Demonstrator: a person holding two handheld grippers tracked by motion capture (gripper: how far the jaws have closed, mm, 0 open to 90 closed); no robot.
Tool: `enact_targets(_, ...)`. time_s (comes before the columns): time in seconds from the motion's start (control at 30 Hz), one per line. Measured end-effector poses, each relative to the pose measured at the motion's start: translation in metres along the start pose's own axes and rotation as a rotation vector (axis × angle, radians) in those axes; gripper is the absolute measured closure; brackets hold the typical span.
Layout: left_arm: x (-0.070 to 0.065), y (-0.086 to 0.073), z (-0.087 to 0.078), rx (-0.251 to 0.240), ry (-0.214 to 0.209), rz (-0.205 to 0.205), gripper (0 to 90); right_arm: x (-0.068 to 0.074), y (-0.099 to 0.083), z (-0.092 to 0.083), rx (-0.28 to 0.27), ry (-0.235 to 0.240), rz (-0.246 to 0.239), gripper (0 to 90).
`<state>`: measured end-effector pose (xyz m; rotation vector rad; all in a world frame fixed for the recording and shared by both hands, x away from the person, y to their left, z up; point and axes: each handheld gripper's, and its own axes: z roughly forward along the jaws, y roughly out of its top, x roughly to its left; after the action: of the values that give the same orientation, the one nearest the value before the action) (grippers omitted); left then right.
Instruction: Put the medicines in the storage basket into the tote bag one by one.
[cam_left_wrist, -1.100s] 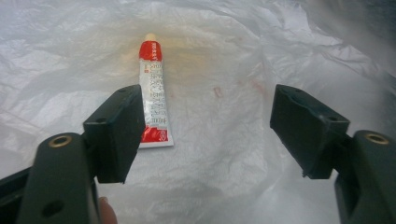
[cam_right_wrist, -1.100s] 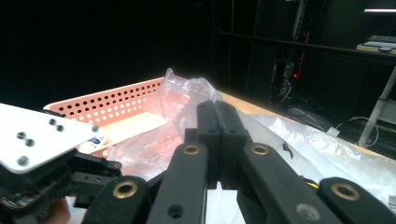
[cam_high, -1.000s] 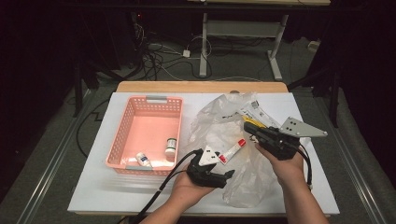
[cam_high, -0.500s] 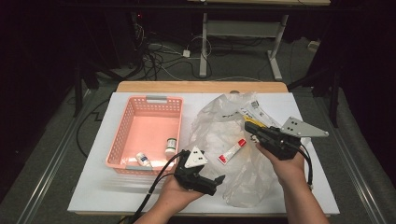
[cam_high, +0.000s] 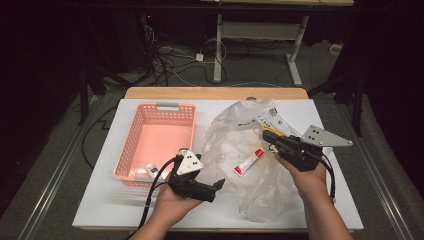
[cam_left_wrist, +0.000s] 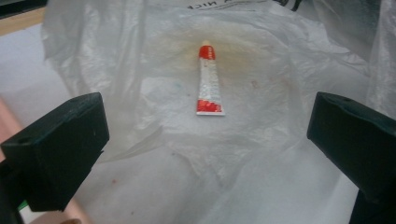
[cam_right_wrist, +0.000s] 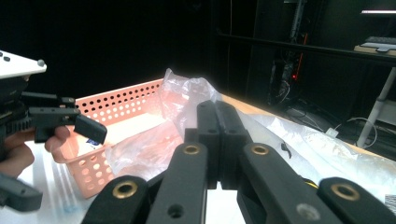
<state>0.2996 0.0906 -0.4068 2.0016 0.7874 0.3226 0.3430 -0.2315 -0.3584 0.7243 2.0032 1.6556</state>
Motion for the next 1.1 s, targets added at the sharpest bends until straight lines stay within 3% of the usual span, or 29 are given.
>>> enact_targets(0.23, 0.018, -0.005, -0.013, 0.001, 0.058, -0.022, 0.0, 0.000, 0.000, -0.001, 0.000, 0.000, 0.000, 90.0)
enact_targets(0.5, 0.042, -0.013, -0.023, 0.003, 0.106, -0.086, 0.0, 0.000, 0.000, -0.001, -0.002, 0.001, 0.001, 90.0)
enact_targets(0.87, 0.066, -0.020, -0.037, 0.003, 0.186, -0.146, 0.0, -0.001, -0.001, -0.001, 0.002, 0.001, 0.004, 90.0)
enact_targets(1.1, 0.076, -0.024, -0.041, 0.008, 0.213, -0.175, 0.0, 0.000, -0.001, 0.000, 0.002, -0.001, 0.004, 90.0)
